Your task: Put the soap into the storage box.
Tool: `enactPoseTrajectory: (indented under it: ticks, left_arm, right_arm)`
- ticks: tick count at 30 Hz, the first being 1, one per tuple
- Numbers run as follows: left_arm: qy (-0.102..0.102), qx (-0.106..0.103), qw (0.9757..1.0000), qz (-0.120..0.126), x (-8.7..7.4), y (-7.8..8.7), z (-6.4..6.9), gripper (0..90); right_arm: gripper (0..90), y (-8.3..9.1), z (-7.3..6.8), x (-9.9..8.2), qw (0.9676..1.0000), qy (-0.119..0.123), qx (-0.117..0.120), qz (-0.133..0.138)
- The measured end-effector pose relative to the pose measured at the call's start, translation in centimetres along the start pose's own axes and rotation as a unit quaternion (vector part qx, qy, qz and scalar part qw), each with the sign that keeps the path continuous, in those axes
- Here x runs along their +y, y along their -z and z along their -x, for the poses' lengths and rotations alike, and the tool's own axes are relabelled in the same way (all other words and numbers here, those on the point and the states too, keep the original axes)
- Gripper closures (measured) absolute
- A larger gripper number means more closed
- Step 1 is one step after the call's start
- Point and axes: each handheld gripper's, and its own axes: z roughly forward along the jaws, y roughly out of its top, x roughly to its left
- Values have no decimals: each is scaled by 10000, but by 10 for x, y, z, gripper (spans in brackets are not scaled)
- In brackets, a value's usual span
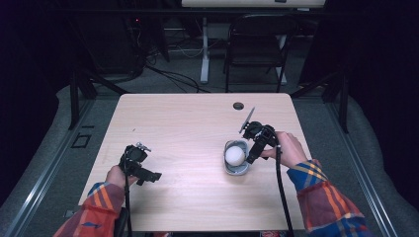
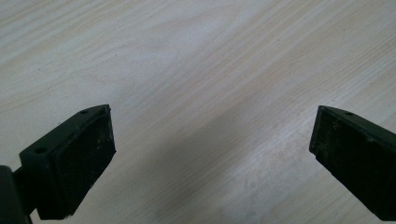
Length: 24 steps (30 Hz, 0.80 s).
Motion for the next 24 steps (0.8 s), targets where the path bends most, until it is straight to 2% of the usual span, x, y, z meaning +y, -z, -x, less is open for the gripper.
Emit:
enactPoseTrajectory:
  ticks: [5,6,9,13,14,16,24]
  left_arm:
    - [-4,1,10000,-4,0,0,0,0]
    - [-4,-1,10000,-4,0,0,0,0]
    - [-7,6,10000,-6,0,0,0,0]
    - [-6,8,10000,-8,0,0,0,0]
    - [-6,7,10000,-10,0,0,0,0]
    - [-6,10,10000,-11,0,0,0,0]
    - [-12,9,10000,-22,0,0,1,0]
  right_arm:
    - [40,4,4,-11,10000,-40,-52,29]
    - [37,5,4,-14,9999,-128,-37,76]
    - [26,6,7,-25,9997,-196,-86,80]
    - [18,8,10,-40,9997,-252,-79,-14]
    - [17,7,10,-44,9995,-301,-112,39]
    - [14,7,12,-54,9994,-310,-156,-53]
    - [14,4,13,-78,9986,-499,-167,-68]
